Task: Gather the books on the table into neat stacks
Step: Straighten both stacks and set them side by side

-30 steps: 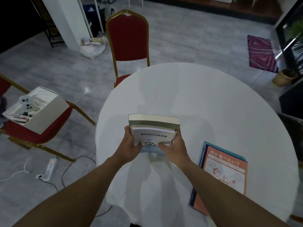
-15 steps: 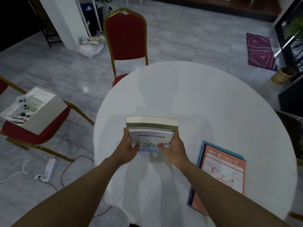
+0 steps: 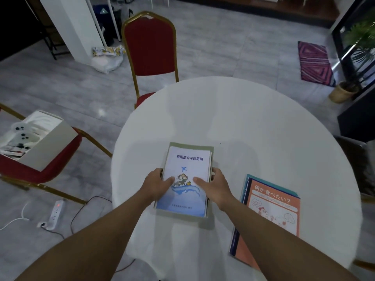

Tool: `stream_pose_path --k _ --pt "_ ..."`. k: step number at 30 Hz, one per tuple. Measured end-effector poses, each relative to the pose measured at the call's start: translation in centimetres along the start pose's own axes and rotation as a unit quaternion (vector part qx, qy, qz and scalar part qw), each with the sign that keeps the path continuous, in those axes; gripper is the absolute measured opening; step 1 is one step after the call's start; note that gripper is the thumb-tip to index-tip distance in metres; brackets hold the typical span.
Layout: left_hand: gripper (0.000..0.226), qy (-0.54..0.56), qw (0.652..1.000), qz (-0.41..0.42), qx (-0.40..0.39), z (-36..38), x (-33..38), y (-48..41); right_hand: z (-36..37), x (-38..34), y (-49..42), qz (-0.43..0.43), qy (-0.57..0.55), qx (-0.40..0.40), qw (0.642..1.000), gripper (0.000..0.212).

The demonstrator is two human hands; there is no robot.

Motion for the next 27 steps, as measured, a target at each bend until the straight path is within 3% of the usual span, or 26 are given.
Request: stream_pose_path --k 4,11,19,22,27 --pt "0.038 -0.028 0.999 -0.03 -0.022 1.2 -1.3 0.2 0.8 2.1 0.1 0.026 0.045 -0.005 0.999 0.058" --pt "0.053 -0.161 0.981 -0.04 -0.104 3.3 -3.7 1.3 2.0 4.0 0.7 0.043 0.117 -0.019 0.992 0.057" --pt "0.06 -0.21 0.967 -0.06 -0.132 3.8 -3.4 1.1 1.6 4.2 0.5 0.05 0.141 -0.017 0.989 0.051" --pt "0.059 -0.231 0.967 -0.022 -0.106 3.5 -2.0 0.9 1.5 4.4 0.5 0.053 0.135 -0.02 0.989 0.058" --pt "0.081 -0.235 0.966 0.097 -0.051 3.8 2.5 1.4 -1.3 4.3 0.1 0.032 0.154 0.006 0.987 0.095"
Point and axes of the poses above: each hand's wrist, its own y-axis away from the middle knuckle, its own z-axis out of the palm, x = y × z, the point moved 8 cm from there along -y, towards the middle knuckle, and after that the axes turned 7 degrees about x, right-handed, at the moved point
